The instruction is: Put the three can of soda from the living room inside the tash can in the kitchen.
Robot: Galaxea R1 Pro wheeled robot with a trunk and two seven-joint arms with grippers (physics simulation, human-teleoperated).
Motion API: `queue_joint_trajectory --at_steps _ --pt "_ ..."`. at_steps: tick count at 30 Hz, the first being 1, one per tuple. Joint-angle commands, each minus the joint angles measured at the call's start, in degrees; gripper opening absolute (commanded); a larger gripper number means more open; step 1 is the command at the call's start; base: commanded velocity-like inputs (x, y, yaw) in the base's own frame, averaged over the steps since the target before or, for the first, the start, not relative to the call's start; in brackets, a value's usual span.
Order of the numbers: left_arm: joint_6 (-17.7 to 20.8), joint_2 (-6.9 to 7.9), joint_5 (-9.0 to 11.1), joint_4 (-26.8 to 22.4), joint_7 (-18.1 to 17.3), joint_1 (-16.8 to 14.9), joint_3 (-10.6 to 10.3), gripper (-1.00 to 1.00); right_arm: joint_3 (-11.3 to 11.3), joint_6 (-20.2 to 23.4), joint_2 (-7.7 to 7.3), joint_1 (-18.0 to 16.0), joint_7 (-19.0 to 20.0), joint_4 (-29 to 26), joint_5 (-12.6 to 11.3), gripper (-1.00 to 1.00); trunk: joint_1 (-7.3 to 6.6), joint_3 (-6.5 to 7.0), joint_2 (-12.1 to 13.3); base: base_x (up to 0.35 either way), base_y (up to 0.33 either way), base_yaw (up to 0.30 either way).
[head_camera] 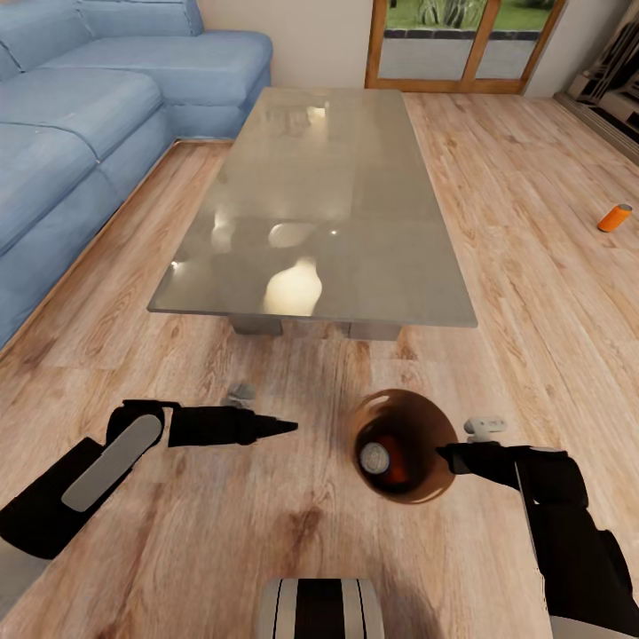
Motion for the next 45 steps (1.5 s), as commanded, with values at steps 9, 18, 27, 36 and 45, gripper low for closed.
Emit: queue_joint_trajectory --at_steps 9,18,27,36,45 --pt "-2.3 4.73 0.04 0.3 -3.64 0.01 0.06 1.0 -0.09 0.26 -0.91 -0.01 0.16 -0.01 -0.81 -1.0 0.0 0.0 0.0 0.0 0.0 0.0" --pt "-2.24 4.78 -0.05 0.39 -3.59 0.01 0.08 1.0 -0.09 0.24 -0.85 -0.01 0.17 -0.01 -0.81 -1.0 0.0 0.0 0.0 0.0 0.0 0.0" --pt "-2.24 4.78 -0.11 0.45 -3.57 0.01 0.08 1.0 -1.59 1.06 -0.84 -0.01 0.16 -0.02 -0.88 -1.0 0.0 0.5 0.0 0.0 0.0 0.0" --pt "-2.31 4.61 -0.11 0.48 -3.44 0.01 0.08 1.0 -1.93 1.14 -0.89 -0.01 0.16 -0.02 -0.86 -1.0 0.0 1.33 0.0 0.0 0.0 0.0" --pt "-2.41 4.37 -0.6 0.4 -3.28 0.01 0.08 1.0 -1.94 1.08 -0.9 -0.01 0.16 -0.02 -0.88 -1.0 0.0 1.92 0.0 0.0 0.0 -0.039"
